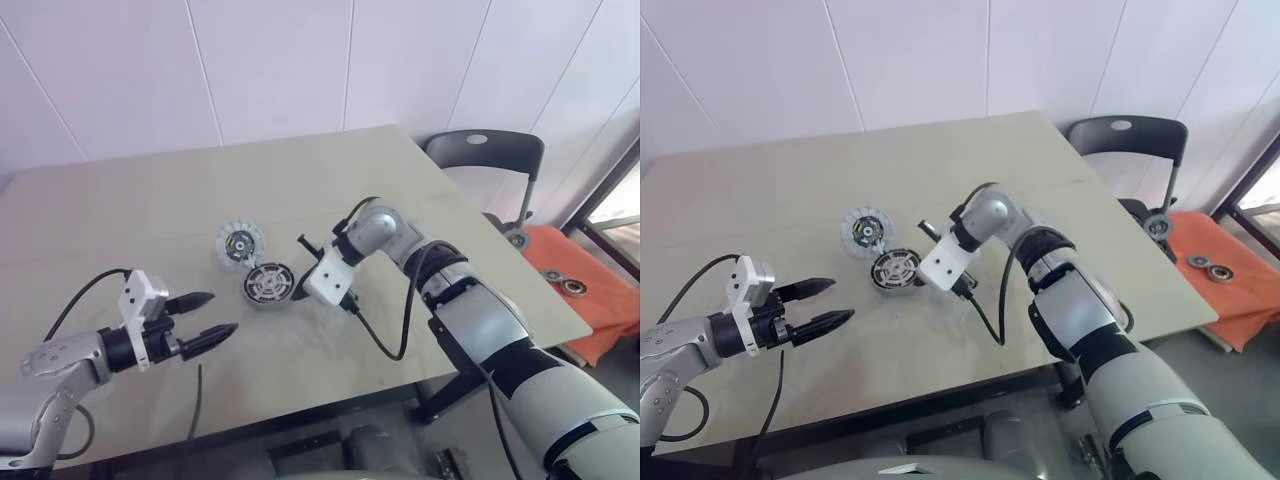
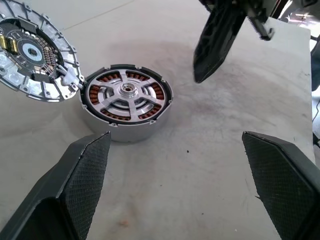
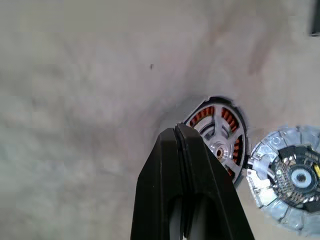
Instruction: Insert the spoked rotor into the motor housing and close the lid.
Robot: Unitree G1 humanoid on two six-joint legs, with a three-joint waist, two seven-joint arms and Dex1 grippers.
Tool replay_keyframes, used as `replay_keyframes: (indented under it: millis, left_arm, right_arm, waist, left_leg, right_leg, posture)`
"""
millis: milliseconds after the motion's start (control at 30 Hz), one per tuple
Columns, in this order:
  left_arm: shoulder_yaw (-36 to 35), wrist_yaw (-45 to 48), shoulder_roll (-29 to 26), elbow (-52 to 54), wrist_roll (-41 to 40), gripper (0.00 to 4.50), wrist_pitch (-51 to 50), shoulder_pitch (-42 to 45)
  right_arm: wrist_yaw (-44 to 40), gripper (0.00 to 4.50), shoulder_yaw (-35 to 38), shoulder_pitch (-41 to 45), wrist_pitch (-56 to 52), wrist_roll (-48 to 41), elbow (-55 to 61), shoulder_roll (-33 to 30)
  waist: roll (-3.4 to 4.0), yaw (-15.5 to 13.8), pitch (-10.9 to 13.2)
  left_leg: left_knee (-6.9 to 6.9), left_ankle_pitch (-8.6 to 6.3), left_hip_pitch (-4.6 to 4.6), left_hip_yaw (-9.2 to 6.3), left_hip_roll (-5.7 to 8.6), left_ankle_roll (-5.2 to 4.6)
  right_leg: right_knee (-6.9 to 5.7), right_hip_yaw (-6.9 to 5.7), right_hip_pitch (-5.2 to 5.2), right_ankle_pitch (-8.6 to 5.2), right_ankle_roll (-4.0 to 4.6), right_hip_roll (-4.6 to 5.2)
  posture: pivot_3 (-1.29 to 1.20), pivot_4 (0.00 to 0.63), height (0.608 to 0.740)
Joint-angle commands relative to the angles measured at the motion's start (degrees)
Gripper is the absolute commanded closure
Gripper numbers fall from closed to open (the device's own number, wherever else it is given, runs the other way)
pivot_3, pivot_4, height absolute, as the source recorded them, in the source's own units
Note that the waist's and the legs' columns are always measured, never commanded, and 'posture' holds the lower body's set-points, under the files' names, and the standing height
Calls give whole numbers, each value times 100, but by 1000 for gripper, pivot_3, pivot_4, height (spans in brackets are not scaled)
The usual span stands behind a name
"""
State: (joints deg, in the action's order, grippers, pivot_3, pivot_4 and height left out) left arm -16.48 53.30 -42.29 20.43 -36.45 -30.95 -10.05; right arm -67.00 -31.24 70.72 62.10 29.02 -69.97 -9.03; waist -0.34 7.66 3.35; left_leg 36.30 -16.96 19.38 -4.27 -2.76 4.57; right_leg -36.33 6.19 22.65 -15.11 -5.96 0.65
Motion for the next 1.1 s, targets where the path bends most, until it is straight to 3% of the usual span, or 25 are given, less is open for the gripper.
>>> replay_keyframes:
  millis: [33, 100, 233, 333, 433, 533, 767, 933, 1100]
  left_arm:
    - [-11, -77, 59, 109, 14, 17, 94, 43]
    - [-3, -130, 129, 170, 18, 17, 113, -28]
    - [-58, -225, 230, 291, 14, 17, 131, -197]
    - [-109, -284, 273, 356, -15, 17, 137, -285]
    - [-169, -329, 312, 418, -53, 17, 142, -381]
    - [-197, -356, 332, 433, -59, 17, 154, -449]
    - [-148, -351, 367, 299, -11, 17, 223, -396]
    - [-82, -375, 366, 223, 1, 17, 213, -221]
    - [-65, -416, 401, 250, 5, 17, 196, -208]
  right_arm:
    - [1691, 4500, -718, 490, 96, 1194, -94, 10]
    - [2854, 4500, -1307, 736, -121, 1988, -186, 27]
    - [4380, 4500, -2147, 1098, -418, 2975, -423, 101]
    - [5231, 4500, -2692, 1296, -532, 3573, -538, 103]
    - [5537, 4500, -2896, 1478, -371, 3744, -635, 56]
    - [5417, 4500, -2750, 1643, -67, 3540, -723, 15]
    - [3826, 4500, -1653, 1798, 608, 2184, -846, 31]
    - [3364, 4500, -1625, 1589, 794, 2061, -754, 21]
    - [3755, 4500, -2006, 1447, 739, 2504, -619, -41]
  waist:
    - [-1, -16, -1]
    - [-1, -23, -1]
    - [-3, -36, -1]
    - [-2, -39, -1]
    - [-3, -45, -2]
    - [-4, -35, -2]
    - [-3, -12, -2]
    - [-4, -35, -2]
    - [-5, -30, -3]
  left_leg:
    - [-1, 1, 1, 0, 0, 1]
    - [-2, 1, 1, 0, 0, 3]
    - [-5, 6, 5, 0, 1, 11]
    - [-5, 6, 5, 0, 1, 11]
    - [-3, 6, 5, 0, 2, 11]
    - [-3, 6, 4, 0, 3, 11]
    - [-5, 6, 2, -1, 2, 10]
    - [0, 6, -1, -5, 2, 10]
    - [0, 6, -2, -5, 2, 10]
  right_leg:
    - [0, 0, 2, 0, 1, 0]
    - [-1, 1, 5, -1, 3, 0]
    - [-3, 2, 12, -11, 22, 2]
    - [-4, 2, 11, -12, 24, 2]
    - [-5, 2, 10, -13, 26, 2]
    - [-6, 2, 10, -13, 25, 2]
    - [-9, 1, 8, -3, 7, 2]
    - [-15, -1, 3, -3, 8, 1]
    - [-15, -1, 3, -3, 8, 1]
  posture:
    - [0, 0, 740]
    - [0, 0, 740]
    - [0, 0, 740]
    - [0, 0, 740]
    - [0, 0, 740]
    - [0, 0, 740]
    - [0, 0, 740]
    - [0, 0, 740]
    - [0, 0, 740]
